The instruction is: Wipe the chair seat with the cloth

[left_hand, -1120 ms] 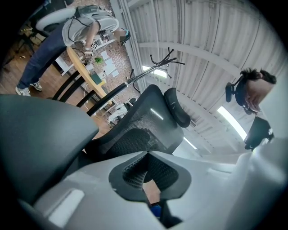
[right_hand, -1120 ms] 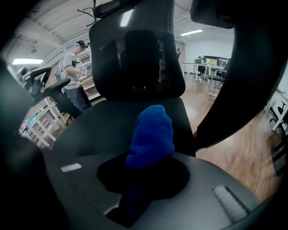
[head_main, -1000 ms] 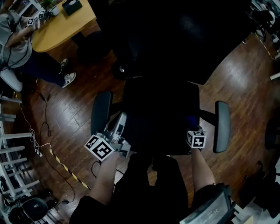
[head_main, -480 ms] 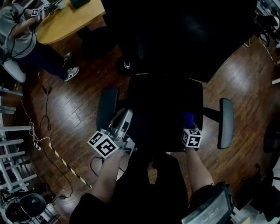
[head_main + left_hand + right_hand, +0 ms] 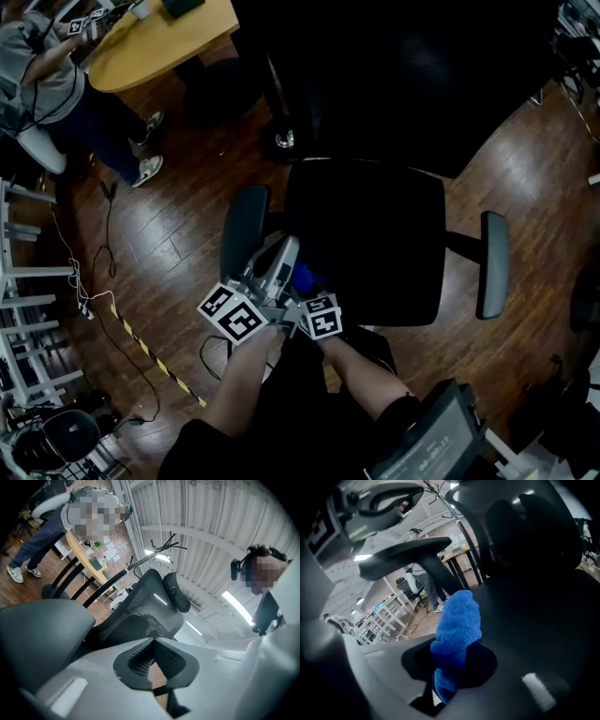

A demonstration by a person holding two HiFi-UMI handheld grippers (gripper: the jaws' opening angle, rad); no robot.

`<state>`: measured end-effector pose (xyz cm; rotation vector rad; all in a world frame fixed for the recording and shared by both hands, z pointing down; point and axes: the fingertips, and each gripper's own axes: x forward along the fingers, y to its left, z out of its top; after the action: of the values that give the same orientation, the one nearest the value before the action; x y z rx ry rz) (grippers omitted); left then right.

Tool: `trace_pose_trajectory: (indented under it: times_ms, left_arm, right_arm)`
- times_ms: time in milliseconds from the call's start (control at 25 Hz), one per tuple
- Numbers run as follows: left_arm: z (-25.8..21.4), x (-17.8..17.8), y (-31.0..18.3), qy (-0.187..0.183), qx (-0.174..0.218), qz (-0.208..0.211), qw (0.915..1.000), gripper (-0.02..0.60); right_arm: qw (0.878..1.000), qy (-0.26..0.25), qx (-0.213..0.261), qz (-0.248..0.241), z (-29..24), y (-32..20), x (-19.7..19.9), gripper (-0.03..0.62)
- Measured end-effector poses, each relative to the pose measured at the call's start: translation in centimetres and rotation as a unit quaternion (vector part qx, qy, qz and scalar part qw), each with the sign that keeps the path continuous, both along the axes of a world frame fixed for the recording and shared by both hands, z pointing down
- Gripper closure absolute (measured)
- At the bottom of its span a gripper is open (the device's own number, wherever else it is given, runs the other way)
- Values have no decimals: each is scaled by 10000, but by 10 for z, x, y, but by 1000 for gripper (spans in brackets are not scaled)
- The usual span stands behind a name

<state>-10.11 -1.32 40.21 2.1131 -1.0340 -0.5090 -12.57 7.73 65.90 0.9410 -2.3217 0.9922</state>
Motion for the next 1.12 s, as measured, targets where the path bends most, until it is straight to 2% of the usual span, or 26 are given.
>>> trace_pose_trajectory:
  times_ms: [80,240,360,480,600,760,840,1000,1120]
  left_arm:
    - [4,4,0,31,-28,27,10000,588]
    - [10,7,3,20,-61,87,9999,588]
    - [11,7,2,45,-76,119,9999,588]
    - [12,6,1,17,-86,122,9999,588]
    - [16,10,-2,-69,-108,90,9999,588]
    - [24,21,-2,-173,-181,187,9995,588]
    - [28,27,-2,-210,-208,253,9992,588]
    - [34,30,-3,-228,-253,232,9992,588]
    - [35,31,-4,-245,-267,191,9992,588]
  right_arm:
    - [9996,61,-54,-259,13,6,-11,520]
    - [9991,-11,-4,-420,17,7,-9,520]
    - [9992,251,24,-299,22,8,15,520]
    - [9985,520,-108,124,34,5,72,520]
    - [9942,865,-212,601,42,3,156,520]
    - [9814,1173,-185,1509,40,4,273,520]
    - [9743,1317,-178,1821,34,9,317,520]
    - [9624,1527,-162,2241,24,19,380,520]
    - [9598,1524,-124,2355,22,21,395,520]
